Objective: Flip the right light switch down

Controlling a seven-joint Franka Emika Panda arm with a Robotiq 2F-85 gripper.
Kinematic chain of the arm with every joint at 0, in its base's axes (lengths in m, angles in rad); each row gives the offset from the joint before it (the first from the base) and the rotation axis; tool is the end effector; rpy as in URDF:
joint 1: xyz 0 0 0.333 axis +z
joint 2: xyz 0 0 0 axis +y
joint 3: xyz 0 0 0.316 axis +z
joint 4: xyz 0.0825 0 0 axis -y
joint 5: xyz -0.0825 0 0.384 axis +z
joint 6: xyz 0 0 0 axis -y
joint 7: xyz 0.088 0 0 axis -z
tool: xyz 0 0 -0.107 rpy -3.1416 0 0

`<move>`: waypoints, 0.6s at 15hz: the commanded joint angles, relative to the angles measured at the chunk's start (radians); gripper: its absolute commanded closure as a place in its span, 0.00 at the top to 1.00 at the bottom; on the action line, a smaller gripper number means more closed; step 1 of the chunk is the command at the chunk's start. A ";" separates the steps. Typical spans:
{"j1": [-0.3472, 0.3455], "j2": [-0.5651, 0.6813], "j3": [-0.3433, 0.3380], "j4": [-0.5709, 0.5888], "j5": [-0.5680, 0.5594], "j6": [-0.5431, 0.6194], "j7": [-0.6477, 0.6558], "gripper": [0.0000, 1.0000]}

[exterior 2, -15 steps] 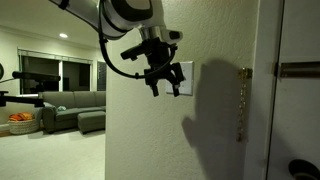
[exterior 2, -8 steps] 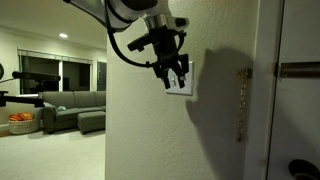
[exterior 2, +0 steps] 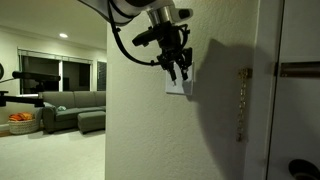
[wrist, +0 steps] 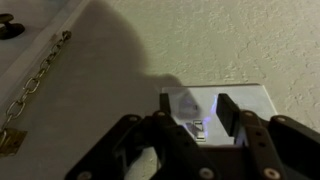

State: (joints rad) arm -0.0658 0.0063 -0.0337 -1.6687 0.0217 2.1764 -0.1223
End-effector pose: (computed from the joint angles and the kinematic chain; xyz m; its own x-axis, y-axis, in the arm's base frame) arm 0.6007 -0.0591 0.6391 0.8772 0.0228 0.4795 0.0055 -0.9993 0.0374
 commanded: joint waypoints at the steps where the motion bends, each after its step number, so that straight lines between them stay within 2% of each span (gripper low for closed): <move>1: 0.004 -0.002 -0.008 0.003 0.031 0.045 -0.020 0.22; 3: 0.004 -0.006 -0.007 0.001 0.034 0.059 -0.022 0.08; 7: 0.004 -0.012 -0.007 0.004 0.033 0.082 -0.025 0.02; 9: 0.004 -0.011 -0.007 0.009 0.035 0.092 -0.029 0.06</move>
State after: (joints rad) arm -0.0656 0.0062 -0.0337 -1.6564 0.0348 2.2388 -0.1224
